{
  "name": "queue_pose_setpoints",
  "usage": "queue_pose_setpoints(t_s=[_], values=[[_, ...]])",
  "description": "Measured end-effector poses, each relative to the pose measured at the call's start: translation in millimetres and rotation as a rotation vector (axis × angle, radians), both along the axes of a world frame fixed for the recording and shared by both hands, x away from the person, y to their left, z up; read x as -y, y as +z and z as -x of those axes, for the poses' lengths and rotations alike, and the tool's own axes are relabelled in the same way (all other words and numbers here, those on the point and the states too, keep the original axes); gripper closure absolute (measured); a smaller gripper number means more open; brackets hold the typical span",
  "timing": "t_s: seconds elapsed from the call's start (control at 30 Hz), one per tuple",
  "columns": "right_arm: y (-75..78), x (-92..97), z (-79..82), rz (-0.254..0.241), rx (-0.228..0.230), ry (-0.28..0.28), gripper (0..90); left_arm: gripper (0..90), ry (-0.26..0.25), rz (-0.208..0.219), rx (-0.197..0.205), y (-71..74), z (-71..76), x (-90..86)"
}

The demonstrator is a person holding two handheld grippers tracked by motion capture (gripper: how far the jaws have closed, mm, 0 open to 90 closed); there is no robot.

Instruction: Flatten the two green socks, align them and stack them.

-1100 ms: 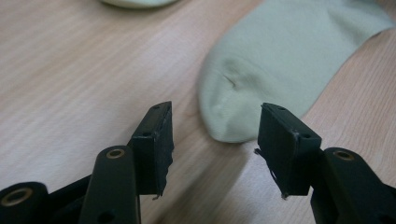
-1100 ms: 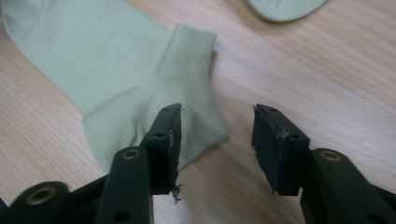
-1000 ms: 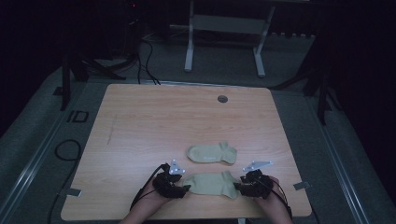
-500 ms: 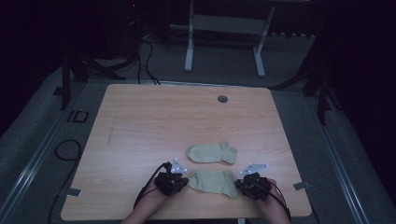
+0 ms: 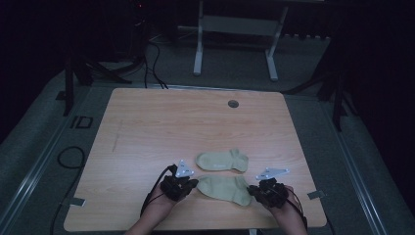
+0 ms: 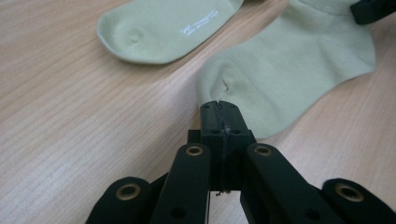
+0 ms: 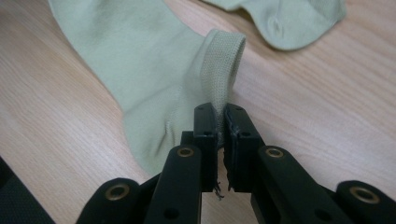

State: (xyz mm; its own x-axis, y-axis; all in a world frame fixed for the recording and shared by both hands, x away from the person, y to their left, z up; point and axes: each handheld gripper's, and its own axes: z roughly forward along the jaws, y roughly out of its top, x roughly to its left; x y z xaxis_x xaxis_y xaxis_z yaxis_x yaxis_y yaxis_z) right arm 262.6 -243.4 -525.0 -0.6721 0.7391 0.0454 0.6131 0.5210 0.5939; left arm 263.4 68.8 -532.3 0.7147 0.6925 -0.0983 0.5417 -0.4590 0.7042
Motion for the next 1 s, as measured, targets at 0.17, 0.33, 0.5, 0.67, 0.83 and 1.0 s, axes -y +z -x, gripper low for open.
queue_pose_setpoints(t_s=[0.17,0.33,0.5,0.67,0.83,1.0], values=[[12.4,-0.2,0.5,-0.018,0.018,0.009,84.3,90.0,0.007,0.031,0.004,8.2,-0.8,-3.2],[22.7,2.2,-1.3,-0.040,0.030,0.011,84.3,90.0,0.005,0.031,0.021,16.8,-1.0,-5.7],[34.2,1.8,-5.8,-0.044,0.055,0.010,84.3,90.0,0.014,0.030,0.035,25.7,-4.3,-7.3],[48.9,0.3,-18.7,-0.038,0.084,0.006,84.3,90.0,0.020,0.027,0.043,33.5,-11.3,-8.4],[60.5,-0.6,-38.5,-0.037,0.100,-0.011,84.3,90.0,0.040,0.014,0.057,41.0,-22.0,-8.3],[63.8,-3.6,-59.2,-0.028,0.092,-0.025,84.3,90.0,0.058,-0.001,0.062,44.7,-34.1,-7.5]])
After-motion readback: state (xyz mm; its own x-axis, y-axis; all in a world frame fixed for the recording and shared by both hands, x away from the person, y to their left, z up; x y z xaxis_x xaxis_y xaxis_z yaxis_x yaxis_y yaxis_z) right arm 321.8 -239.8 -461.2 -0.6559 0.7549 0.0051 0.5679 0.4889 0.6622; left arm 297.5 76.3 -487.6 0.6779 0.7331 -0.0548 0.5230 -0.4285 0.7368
